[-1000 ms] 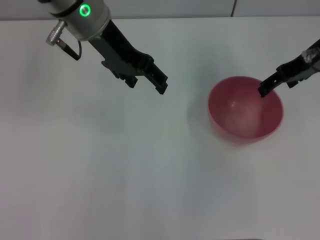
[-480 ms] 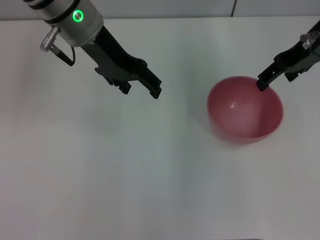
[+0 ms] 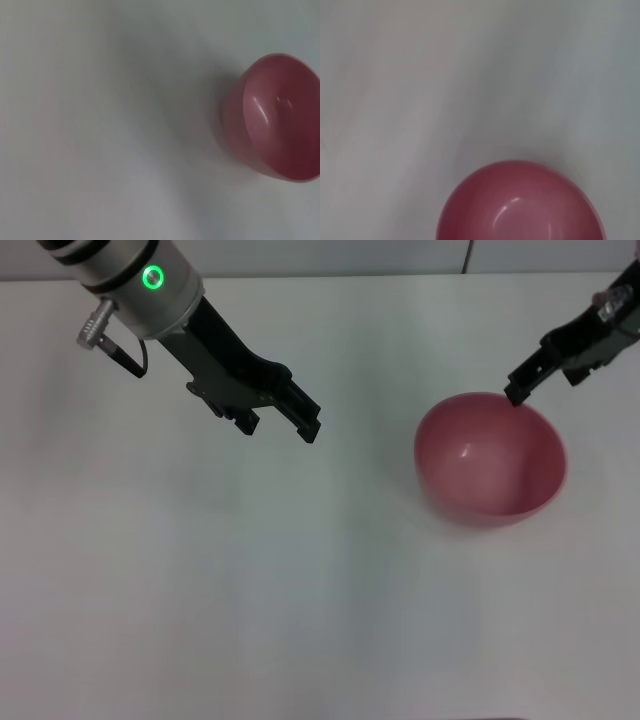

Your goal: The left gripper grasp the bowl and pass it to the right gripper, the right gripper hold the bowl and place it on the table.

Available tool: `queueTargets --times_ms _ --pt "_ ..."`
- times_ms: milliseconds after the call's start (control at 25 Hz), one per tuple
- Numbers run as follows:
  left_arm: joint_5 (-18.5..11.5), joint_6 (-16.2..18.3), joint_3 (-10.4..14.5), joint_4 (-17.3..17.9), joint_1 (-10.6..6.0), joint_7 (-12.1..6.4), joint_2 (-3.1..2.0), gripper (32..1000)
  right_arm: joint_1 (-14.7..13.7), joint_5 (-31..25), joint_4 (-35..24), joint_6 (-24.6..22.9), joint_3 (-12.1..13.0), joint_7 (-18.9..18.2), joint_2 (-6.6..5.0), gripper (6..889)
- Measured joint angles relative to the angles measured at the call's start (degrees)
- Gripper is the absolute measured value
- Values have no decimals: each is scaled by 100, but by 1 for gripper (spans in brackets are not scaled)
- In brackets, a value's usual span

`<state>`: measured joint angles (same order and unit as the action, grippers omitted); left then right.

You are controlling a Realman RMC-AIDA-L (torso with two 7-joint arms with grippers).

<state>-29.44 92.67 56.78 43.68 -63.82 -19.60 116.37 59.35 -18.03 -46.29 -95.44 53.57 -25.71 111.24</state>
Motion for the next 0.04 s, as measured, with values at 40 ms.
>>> queueTargets --times_ms 40 --pt "1 2 0 0 -4 3 3 867 33 0 0 12 8 4 6 883"
